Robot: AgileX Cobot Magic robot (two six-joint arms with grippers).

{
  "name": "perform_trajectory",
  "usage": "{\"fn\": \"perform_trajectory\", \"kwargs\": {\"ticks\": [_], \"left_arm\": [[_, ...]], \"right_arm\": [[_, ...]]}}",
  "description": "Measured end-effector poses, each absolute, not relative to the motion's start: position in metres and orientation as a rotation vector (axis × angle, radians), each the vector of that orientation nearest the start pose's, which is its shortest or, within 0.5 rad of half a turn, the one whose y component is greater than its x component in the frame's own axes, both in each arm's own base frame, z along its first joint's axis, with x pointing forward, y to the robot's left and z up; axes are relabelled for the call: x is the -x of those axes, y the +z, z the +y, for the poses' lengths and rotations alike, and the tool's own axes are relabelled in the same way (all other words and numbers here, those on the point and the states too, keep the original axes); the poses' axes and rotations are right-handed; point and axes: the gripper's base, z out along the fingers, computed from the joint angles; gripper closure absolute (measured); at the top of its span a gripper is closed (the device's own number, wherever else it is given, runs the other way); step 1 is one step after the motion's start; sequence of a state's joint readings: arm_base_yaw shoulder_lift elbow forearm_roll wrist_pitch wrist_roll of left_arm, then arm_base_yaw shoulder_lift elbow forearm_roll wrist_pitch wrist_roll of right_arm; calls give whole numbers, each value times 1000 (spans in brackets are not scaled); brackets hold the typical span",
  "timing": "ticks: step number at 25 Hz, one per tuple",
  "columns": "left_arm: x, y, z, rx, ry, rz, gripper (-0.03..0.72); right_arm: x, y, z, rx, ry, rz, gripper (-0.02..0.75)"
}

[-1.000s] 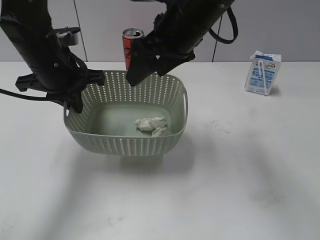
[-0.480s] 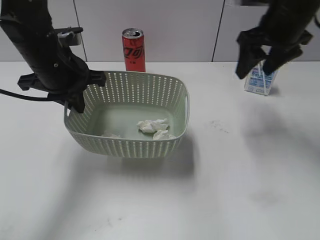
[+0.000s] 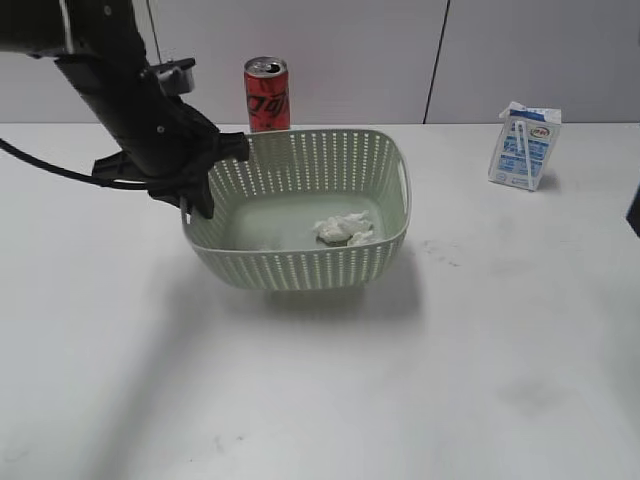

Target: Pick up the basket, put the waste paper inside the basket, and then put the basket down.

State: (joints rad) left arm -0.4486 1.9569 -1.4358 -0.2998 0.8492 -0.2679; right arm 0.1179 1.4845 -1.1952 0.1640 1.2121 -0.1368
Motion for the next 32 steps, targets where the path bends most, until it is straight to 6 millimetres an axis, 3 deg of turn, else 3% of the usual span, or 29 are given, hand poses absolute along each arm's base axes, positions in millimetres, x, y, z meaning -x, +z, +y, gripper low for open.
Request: {"fn": "perform_trajectory", "kwargs": {"ticks": [5,8,10,12,14,15,17,21,25,32], "left_arm": [[-377,180,-202,-45,-455,2952,685],[-381,174,-204,-44,-447,2949,632],[-381,172,-204,-43,-447,2947,531],[-382,172,-204,-43,-449,2944,376],[-383,175,-205,-50,-450,2941,167],[-383,178,-205,-57,-451,2939,106],[-384,186,-205,-78,-443,2930,34],[-384,221,-195,-132,-395,2867,3],[-386,268,-163,-164,-353,2787,0],[-375,320,-60,-91,-117,2794,12]], "right_arm": [[-195,311,38,299,238,2827,218],[-155,318,33,290,230,2698,218],[-133,321,30,282,224,2601,218],[-111,321,27,275,219,2508,218],[-92,315,24,272,210,2449,218],[-82,310,22,272,198,2419,218],[-70,297,20,262,181,2404,219],[-49,270,16,208,176,2397,219],[-34,274,13,187,169,2297,219],[-22,274,7,167,117,2216,219]]}}
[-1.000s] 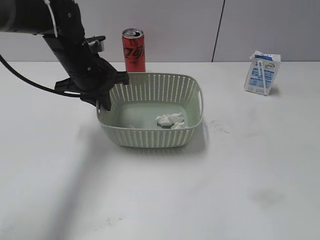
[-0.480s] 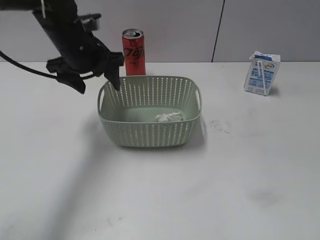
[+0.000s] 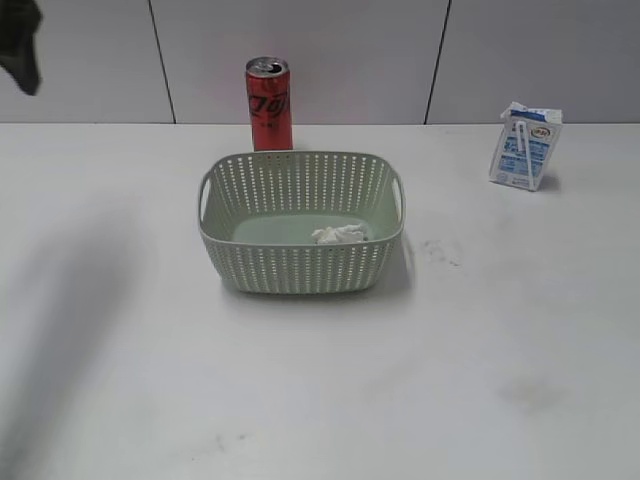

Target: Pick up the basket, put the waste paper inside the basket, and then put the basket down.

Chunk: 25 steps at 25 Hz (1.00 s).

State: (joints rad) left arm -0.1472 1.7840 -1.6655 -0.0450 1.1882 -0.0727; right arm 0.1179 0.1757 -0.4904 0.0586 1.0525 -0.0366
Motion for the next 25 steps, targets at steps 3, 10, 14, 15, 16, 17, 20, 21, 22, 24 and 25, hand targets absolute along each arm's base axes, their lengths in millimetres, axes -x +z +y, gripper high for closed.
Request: {"fn": "perform_trajectory", "kwargs": {"ticks": [3,10,14,15,16,17,20,21,22,24,25], "left_arm": [[-362,335,-34,-32,-65,2773,24],[-280,366,-35,-111,-89,2708,39],[-215,364,-31,-120,-119,2649,46],[-200,359,-29,-118,-121,2634,48],[-184,356,-27,-116,-123,2608,50],[-171,348,-26,-115,-125,2601,52],[-128,327,-20,-112,-130,2559,58],[-112,319,-18,-112,-132,2542,63],[-98,311,-17,-111,-134,2518,67],[-72,300,-14,-110,-139,2454,74],[-59,295,-12,-110,-142,2411,78]], "right_arm": [[-23,274,6,159,105,2217,219],[-23,274,6,156,102,2216,219],[-23,274,6,151,105,2216,219],[-23,274,6,142,109,2217,219],[-23,274,6,137,112,2217,219],[-23,274,6,135,113,2218,219],[-23,274,6,128,115,2217,219],[-23,274,6,128,112,2217,216],[-23,274,6,128,110,2217,214],[-23,274,5,118,110,2218,206],[-23,274,5,117,111,2218,205]]}}
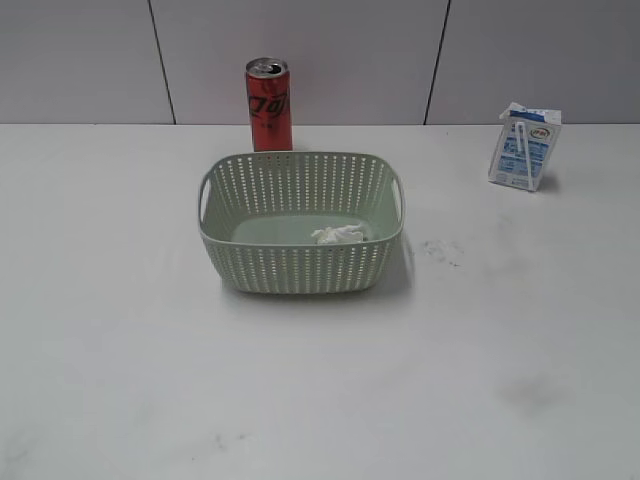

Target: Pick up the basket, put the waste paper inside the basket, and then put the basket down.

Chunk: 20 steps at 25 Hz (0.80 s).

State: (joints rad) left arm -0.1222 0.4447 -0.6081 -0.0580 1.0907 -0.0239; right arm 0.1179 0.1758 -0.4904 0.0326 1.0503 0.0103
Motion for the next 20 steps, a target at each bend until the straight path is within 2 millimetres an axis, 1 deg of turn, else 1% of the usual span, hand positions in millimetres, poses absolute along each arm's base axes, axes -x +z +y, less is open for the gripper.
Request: {"fn": "perform_trajectory", "kwargs": {"ticks": [5,8,11,14,20], "left_arm": [[-9,283,-6,-110,-153,2201,97],[8,274,-4,-110,-157,2130,99],[11,272,-4,-111,-159,2120,100],[8,271,-4,-108,-162,2098,99],[7,271,-4,-108,-161,2094,124]], "right_arm": [[-23,274,5,114,111,2218,205],[-23,274,5,114,110,2217,205],[-23,274,5,113,110,2215,205],[-23,274,5,112,109,2215,205],[-23,274,5,112,109,2215,205]]}}
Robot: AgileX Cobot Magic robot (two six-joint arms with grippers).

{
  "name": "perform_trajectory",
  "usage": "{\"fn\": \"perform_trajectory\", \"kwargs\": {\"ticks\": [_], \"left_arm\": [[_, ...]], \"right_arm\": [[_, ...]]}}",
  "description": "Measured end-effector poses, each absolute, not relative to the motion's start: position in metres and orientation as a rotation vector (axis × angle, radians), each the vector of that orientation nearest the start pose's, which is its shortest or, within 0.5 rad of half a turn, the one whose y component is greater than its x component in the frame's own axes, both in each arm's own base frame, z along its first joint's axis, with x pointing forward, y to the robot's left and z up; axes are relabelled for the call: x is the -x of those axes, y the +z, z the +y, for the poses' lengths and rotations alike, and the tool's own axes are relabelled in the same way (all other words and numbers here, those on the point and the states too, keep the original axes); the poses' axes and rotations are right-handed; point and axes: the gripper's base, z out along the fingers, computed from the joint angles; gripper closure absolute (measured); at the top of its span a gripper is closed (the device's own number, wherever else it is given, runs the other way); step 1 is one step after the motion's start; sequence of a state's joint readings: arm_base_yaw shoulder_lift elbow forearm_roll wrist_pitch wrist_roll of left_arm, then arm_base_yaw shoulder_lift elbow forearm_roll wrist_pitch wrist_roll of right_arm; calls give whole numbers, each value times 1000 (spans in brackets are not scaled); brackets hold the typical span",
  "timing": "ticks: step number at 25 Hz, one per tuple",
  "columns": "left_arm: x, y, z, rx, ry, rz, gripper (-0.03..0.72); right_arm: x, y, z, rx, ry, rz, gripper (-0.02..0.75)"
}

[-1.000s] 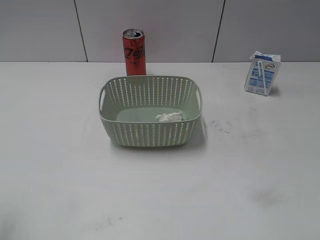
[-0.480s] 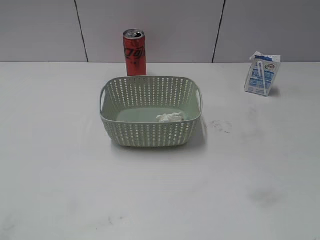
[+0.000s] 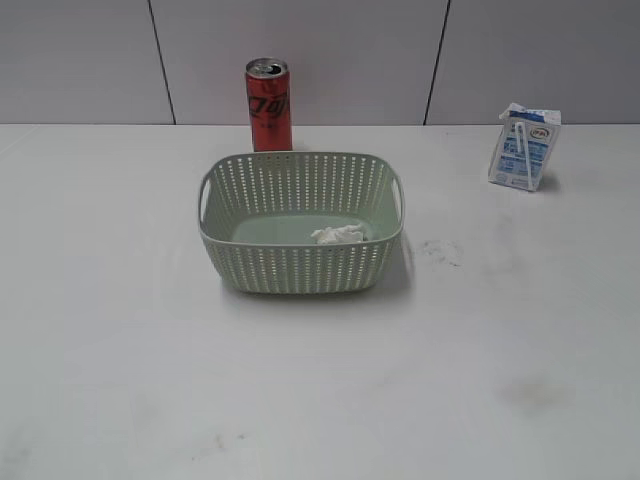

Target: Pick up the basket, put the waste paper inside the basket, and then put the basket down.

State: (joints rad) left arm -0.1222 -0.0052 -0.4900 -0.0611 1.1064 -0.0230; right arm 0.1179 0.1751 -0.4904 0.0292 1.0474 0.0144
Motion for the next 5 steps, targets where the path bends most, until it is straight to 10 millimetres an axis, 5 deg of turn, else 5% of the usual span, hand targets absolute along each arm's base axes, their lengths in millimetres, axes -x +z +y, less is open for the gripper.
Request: {"fn": "perform_trajectory", "kwargs": {"ticks": [5], "left_arm": [[7,270,-4,-108,-161,2097,129]], "right_arm": [[-23,274,5,110,111,2214,205]]}}
